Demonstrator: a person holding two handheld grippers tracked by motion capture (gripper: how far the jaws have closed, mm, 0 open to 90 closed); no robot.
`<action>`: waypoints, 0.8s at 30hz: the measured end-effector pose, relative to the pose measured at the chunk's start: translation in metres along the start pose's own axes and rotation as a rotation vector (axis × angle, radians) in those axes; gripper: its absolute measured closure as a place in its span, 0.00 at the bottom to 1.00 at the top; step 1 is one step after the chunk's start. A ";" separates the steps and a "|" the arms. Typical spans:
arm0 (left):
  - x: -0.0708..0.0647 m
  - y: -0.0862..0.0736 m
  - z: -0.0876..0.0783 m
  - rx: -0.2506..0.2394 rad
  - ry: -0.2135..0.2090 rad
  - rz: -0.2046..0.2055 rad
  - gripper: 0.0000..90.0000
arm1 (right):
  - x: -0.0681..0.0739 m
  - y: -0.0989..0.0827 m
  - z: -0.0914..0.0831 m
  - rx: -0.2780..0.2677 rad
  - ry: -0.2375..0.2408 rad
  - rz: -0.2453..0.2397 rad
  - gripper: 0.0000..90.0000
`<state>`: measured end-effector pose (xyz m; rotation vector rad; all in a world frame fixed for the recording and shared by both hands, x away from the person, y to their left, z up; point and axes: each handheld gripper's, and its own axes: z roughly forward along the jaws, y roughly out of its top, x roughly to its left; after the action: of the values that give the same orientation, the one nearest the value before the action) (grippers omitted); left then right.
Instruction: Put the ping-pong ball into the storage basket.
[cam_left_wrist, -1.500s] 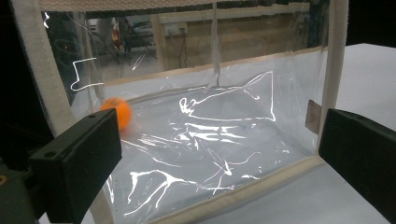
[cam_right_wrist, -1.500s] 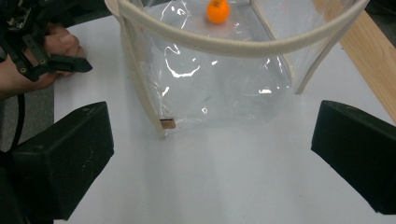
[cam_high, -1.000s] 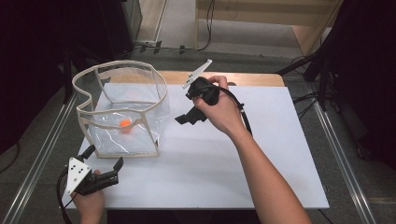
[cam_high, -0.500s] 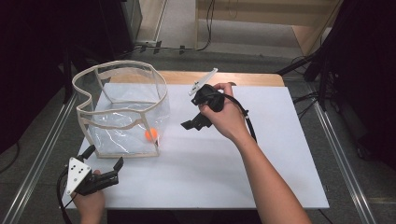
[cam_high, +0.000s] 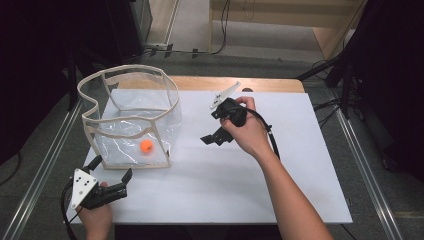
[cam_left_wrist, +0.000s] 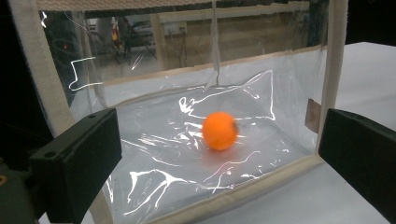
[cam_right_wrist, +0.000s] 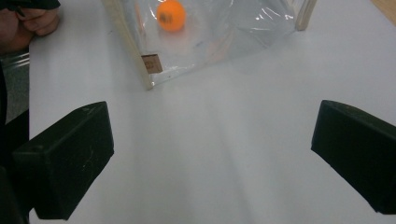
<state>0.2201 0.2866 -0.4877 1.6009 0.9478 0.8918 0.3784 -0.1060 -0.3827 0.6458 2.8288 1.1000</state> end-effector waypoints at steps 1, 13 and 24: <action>0.000 0.000 0.000 -0.001 0.000 -0.001 0.00 | -0.001 -0.003 0.000 0.000 -0.001 0.003 0.00; 0.000 0.000 0.000 0.001 0.000 0.001 0.00 | -0.003 -0.026 0.002 -0.010 -0.006 0.029 0.00; 0.000 0.000 0.000 0.001 0.000 0.001 0.00 | -0.005 -0.049 0.006 -0.019 -0.009 0.051 0.00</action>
<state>0.2199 0.2864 -0.4878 1.6019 0.9477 0.8918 0.3658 -0.1363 -0.4192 0.7228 2.8053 1.1272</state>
